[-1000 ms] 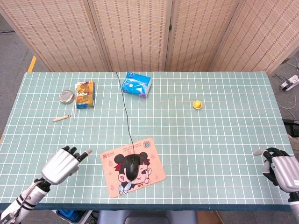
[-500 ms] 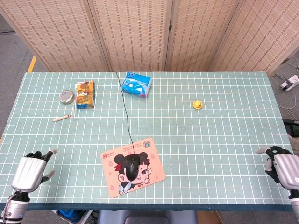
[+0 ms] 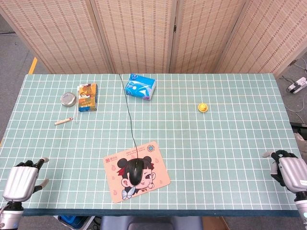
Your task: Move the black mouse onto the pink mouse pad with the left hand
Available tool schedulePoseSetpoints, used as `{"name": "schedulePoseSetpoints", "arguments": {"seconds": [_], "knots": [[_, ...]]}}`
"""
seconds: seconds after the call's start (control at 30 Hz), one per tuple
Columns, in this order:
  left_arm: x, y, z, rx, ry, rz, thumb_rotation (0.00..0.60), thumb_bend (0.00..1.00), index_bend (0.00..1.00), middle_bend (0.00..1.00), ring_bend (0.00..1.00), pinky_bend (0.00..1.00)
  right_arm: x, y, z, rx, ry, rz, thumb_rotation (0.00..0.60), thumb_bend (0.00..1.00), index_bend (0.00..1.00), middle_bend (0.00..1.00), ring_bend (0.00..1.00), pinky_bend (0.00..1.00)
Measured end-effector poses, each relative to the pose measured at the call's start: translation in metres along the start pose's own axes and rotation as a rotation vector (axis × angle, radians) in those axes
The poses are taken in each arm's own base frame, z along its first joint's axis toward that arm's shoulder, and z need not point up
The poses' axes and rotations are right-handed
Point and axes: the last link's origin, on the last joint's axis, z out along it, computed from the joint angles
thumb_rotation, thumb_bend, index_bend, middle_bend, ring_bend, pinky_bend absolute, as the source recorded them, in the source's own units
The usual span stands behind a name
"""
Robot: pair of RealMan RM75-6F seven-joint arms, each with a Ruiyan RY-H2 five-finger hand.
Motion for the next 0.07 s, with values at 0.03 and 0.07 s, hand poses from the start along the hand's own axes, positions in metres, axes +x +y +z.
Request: {"name": "schedulePoseSetpoints", "arguments": {"seconds": [0.03,0.07], "knots": [[-0.0004,-0.0007,0.0007,0.004,-0.002,0.002,0.600,0.06,0.44,0.69,0.51,0.59,0.0002,0.0006,0.0002,-0.002,0.000,0.000,0.600,0.34,0.35,0.36,0.28,0.34],[-0.0008,-0.0011,0.0015,0.007,-0.004,0.002,0.600,0.06,0.44,0.69,0.51,0.59,0.0003,0.0008,0.0002,-0.003,0.000,0.001,0.600,0.34,0.35,0.36,0.28,0.34]]}}
